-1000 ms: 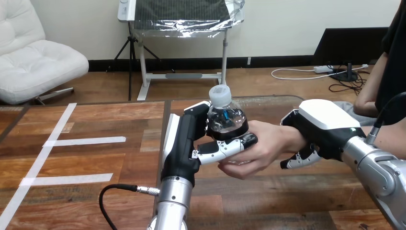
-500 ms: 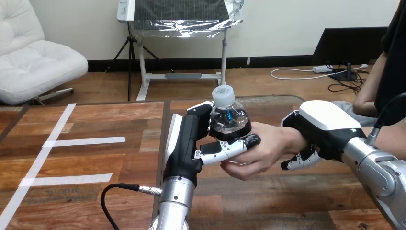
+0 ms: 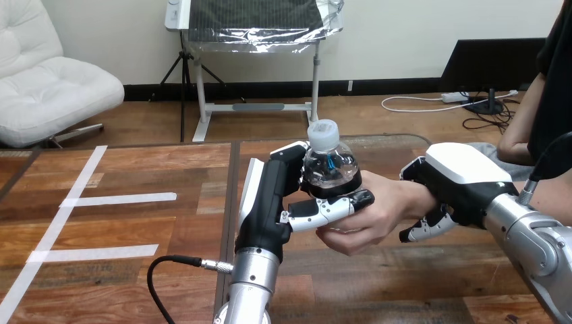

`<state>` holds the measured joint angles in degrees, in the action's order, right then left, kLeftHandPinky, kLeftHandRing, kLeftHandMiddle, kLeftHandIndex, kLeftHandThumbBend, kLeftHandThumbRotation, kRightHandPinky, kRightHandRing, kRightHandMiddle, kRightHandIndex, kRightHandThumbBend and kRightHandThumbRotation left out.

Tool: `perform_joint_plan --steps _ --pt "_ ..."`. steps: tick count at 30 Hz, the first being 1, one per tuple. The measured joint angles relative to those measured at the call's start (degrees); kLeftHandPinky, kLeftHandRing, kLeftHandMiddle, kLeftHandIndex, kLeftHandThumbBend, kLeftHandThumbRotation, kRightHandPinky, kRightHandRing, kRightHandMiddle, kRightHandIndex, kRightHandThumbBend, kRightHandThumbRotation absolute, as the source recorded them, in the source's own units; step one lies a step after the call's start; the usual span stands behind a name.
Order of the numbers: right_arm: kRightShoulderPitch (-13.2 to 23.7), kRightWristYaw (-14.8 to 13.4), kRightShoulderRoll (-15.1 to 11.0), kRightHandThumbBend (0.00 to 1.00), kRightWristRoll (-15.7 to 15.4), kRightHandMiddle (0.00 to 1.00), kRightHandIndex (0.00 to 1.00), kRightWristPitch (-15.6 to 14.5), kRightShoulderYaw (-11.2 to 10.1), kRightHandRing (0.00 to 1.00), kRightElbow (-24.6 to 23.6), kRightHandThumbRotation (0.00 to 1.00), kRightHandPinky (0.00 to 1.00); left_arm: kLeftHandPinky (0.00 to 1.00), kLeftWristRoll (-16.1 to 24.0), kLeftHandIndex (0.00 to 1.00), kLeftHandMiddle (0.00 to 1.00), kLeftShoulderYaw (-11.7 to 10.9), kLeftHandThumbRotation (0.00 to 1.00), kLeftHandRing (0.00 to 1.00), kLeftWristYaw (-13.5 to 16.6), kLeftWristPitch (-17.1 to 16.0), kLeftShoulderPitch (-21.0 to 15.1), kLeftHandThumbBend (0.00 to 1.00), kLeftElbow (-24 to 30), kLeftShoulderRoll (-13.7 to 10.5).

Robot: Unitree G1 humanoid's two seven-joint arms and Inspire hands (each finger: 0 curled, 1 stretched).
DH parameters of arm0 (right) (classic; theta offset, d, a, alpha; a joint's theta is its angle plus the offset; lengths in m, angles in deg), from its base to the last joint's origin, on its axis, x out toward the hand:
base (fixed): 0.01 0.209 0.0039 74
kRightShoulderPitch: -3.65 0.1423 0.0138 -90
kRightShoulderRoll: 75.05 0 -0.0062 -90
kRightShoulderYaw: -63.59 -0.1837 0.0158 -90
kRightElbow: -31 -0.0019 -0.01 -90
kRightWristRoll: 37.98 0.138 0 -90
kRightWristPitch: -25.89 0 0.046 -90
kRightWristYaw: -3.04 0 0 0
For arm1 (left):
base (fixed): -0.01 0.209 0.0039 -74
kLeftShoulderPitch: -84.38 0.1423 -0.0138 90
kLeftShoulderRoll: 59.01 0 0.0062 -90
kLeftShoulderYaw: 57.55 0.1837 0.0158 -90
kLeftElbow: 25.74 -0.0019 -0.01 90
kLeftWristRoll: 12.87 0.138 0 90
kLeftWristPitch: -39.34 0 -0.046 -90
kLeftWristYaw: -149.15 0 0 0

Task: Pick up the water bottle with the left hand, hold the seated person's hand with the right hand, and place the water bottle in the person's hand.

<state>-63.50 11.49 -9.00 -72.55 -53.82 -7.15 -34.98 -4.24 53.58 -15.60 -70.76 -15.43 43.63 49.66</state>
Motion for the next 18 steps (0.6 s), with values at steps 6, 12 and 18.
perform_joint_plan --steps 6,12,18 --pt "-0.2 0.0 -0.3 0.76 -1.4 0.63 0.62 0.3 0.0 0.56 -0.1 0.00 0.45 0.49 -0.1 0.64 0.61 0.3 0.06 0.57 -0.6 1.2 -0.2 0.73 0.3 0.0" --pt "-0.4 0.0 -0.7 0.83 -2.5 0.71 0.71 0.2 0.0 0.65 -0.5 0.00 0.54 0.72 0.8 0.87 0.83 0.6 0.27 0.80 -1.7 4.1 -0.4 0.82 1.4 0.0" --pt "-0.9 0.0 -1.0 0.86 -2.7 0.78 0.77 0.0 -0.2 0.73 -1.3 0.00 0.62 0.93 3.4 0.97 0.96 1.3 0.44 0.95 -3.0 7.8 -0.6 0.91 3.4 0.0"
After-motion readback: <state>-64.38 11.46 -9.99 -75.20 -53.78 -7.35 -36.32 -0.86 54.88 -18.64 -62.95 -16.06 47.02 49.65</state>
